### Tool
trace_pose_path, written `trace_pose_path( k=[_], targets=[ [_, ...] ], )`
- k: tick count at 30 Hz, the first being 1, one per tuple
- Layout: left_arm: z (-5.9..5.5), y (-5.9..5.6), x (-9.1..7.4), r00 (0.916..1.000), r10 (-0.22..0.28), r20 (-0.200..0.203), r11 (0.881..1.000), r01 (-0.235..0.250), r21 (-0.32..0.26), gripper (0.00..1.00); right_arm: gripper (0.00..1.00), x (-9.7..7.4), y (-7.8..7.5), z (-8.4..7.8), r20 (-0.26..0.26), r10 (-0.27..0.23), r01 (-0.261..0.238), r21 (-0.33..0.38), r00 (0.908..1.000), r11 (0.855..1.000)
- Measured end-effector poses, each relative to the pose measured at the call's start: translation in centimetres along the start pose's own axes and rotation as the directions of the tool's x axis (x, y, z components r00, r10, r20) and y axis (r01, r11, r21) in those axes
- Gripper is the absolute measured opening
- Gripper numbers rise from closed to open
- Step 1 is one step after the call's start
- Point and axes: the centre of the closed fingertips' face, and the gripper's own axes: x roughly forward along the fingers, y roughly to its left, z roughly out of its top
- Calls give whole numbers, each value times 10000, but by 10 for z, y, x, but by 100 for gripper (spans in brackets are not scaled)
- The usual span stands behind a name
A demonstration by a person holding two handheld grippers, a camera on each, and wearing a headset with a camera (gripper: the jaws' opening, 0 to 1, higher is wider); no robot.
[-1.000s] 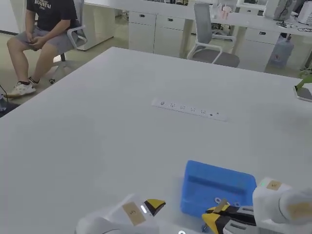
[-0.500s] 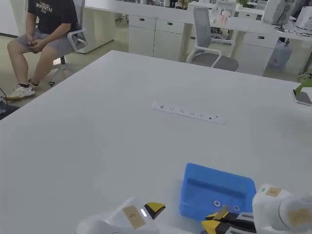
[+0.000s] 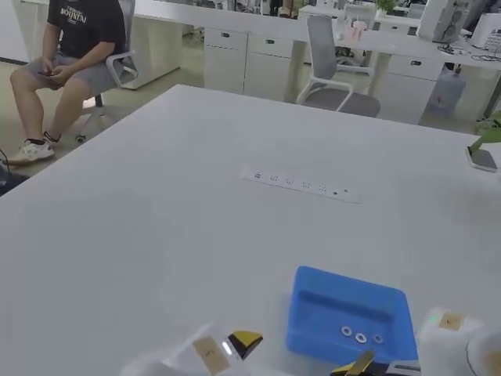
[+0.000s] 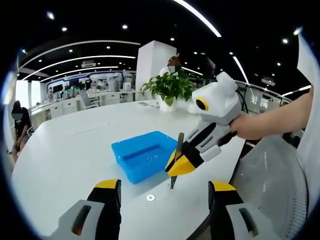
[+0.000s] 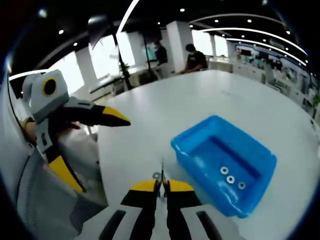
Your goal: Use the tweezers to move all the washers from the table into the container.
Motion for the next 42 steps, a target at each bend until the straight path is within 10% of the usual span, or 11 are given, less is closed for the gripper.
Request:
trace_pose_path(
  k=[19,42],
  targets=[
    [2,3,-1,9998,125,120,9999,-124,-82,72,3,-22,-7,50,768,176,-200,309,9969,9993],
    [5,6,-3,9991,330,281,9993,-324,-199,72,4,-4,-61,83,835,-243,175,810,9962,9966]
  ],
)
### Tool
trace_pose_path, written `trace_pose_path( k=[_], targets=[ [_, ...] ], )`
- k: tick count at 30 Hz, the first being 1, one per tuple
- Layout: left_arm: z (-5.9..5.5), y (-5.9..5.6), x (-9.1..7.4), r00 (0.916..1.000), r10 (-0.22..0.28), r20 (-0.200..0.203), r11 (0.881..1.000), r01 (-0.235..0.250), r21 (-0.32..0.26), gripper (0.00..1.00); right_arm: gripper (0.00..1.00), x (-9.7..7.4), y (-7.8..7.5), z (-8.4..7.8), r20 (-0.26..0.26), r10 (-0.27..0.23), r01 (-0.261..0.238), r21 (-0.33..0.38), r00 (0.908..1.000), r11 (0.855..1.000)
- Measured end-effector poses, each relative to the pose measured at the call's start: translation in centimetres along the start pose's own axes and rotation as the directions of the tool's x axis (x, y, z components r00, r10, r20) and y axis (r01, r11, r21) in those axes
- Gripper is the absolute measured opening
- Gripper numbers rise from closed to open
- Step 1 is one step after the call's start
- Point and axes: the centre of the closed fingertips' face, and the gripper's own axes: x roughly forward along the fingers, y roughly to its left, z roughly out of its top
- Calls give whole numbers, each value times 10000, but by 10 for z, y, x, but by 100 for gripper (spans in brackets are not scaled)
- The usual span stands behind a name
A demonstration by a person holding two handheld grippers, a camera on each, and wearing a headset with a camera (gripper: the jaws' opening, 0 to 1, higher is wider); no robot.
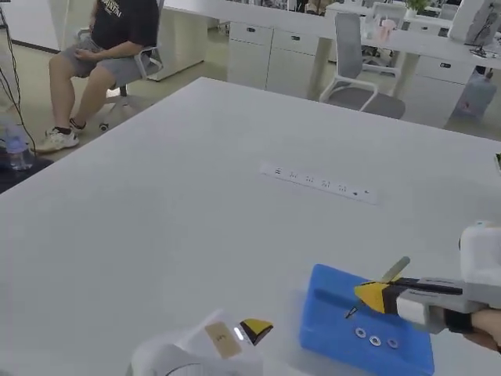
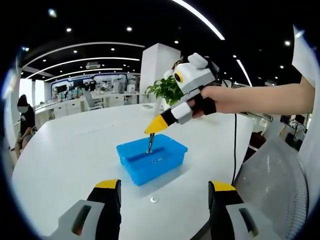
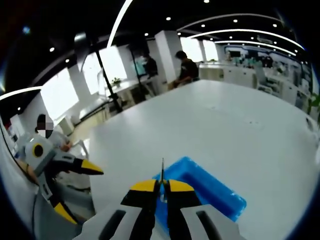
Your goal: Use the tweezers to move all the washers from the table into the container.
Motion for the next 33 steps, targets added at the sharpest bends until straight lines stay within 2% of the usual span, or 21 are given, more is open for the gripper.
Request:
trace_pose_path(
  k=[6,14,26,33],
  targets=[
    [-1,0,1,10000,-38,-56,10000,38,-21,72,4,9,-14,-8,-391,-264,264,-10,9989,9997],
    [-2,-1,1,9999,-70,-107,10000,69,-22,71,4,21,-27,-13,-667,-454,457,25,9967,9990],
    [-2,0,1,10000,-40,-91,10000,39,-62,71,4,35,-38,-24,-1254,-556,534,-202,9906,9984],
    [-3,-1,1,9999,-86,-118,10000,85,-44,71,4,40,-42,-28,-1392,-562,543,-177,9887,9984]
  ],
)
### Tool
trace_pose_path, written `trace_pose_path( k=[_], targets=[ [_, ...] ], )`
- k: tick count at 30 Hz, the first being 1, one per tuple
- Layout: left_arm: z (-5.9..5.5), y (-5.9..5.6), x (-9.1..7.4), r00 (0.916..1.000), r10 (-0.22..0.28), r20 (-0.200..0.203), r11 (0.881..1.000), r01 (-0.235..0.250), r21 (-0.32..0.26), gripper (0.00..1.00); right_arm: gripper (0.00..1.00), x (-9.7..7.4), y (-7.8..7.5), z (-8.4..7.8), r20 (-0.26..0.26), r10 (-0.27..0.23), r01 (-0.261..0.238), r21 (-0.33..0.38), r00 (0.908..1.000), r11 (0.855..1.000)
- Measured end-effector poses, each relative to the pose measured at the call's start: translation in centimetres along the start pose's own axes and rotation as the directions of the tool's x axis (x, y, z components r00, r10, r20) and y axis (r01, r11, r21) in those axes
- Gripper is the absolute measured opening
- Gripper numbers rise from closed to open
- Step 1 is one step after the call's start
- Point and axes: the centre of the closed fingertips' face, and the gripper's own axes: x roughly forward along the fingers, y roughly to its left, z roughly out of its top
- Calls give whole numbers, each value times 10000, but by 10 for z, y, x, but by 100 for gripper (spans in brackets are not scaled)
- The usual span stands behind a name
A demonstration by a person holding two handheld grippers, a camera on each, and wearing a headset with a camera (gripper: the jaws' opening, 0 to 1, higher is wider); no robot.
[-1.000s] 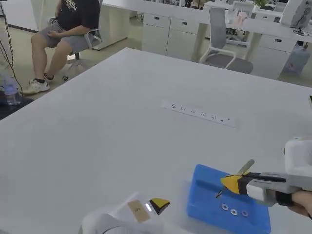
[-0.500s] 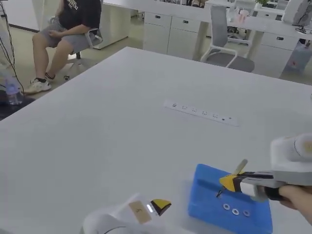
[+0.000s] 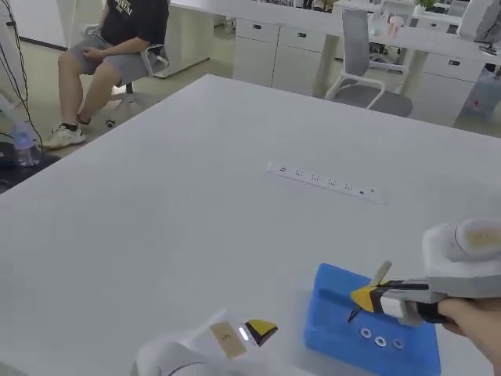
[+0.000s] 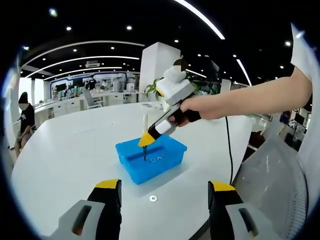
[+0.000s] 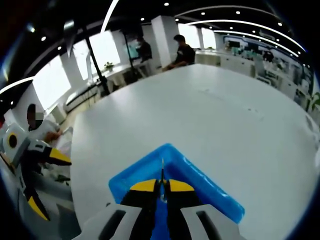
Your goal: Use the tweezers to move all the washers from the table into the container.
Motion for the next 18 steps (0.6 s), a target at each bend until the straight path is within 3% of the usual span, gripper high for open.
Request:
trace_pose_path(
  k=[18],
  targets=[
    [-2,-3,1,9998,-136,-118,9999,137,52,70,4,6,2,-11,-295,1,-7,-207,9996,9998]
  ],
)
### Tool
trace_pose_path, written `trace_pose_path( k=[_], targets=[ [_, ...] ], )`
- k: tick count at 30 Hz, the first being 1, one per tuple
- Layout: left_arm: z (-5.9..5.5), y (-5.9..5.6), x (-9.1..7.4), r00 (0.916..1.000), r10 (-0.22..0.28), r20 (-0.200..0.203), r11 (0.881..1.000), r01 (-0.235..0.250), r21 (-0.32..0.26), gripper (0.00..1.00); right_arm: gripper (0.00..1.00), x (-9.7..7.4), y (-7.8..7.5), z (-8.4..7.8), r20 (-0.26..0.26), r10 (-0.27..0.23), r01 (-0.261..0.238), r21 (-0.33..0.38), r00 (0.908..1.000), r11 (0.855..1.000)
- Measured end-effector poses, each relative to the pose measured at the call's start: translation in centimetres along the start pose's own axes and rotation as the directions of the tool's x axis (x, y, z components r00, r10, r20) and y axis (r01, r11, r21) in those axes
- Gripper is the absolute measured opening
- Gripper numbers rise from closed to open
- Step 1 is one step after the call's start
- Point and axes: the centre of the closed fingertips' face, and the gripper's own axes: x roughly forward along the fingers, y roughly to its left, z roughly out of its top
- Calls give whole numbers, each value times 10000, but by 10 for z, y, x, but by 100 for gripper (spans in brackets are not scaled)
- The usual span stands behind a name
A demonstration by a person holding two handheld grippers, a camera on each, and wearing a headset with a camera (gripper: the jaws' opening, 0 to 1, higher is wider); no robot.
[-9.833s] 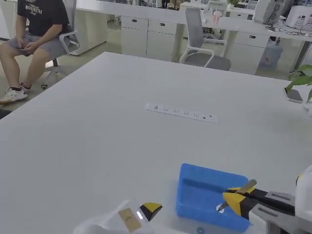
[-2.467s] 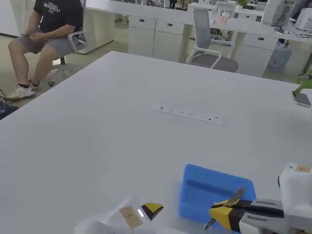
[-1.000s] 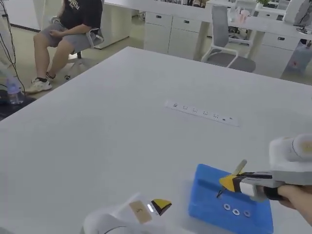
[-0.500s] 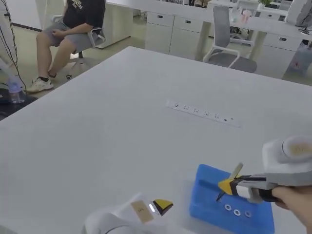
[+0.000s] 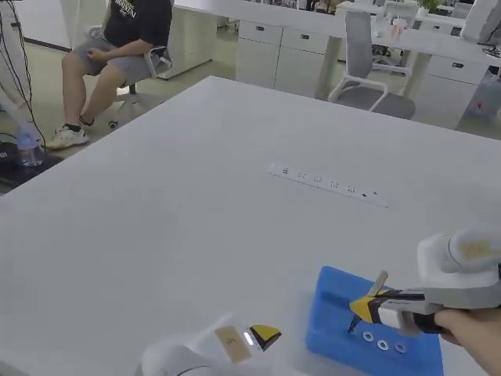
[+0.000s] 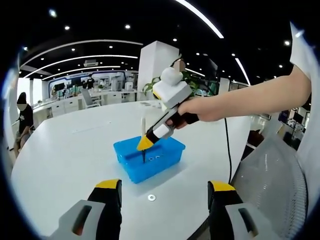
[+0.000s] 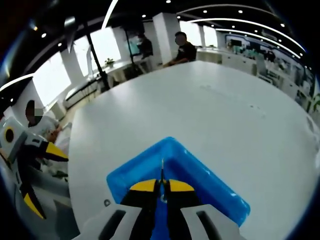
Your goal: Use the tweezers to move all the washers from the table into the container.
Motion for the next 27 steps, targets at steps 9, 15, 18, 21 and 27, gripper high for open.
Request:
trace_pose_path(
  k=[9,15,18,21,27],
  targets=[
    [-1,-3,1,9999,-116,-98,9999,116,32,70,4,-2,1,-3,36,-99,101,-293,9999,9995],
    [-1,-4,1,9998,-170,-116,9998,170,45,69,4,-5,3,-3,91,-138,142,-385,9999,9992],
    [-1,-4,1,9998,-170,-97,9998,171,50,69,4,-8,3,0,167,-180,187,-451,9997,9988],
    [-1,-3,1,9998,-161,-97,9999,161,52,69,4,-11,3,3,283,-181,194,-457,9994,9988],
    [1,-3,0,9999,-125,-25,9999,125,3,69,4,-18,10,9,480,-135,165,-623,9988,9979]
  ],
)
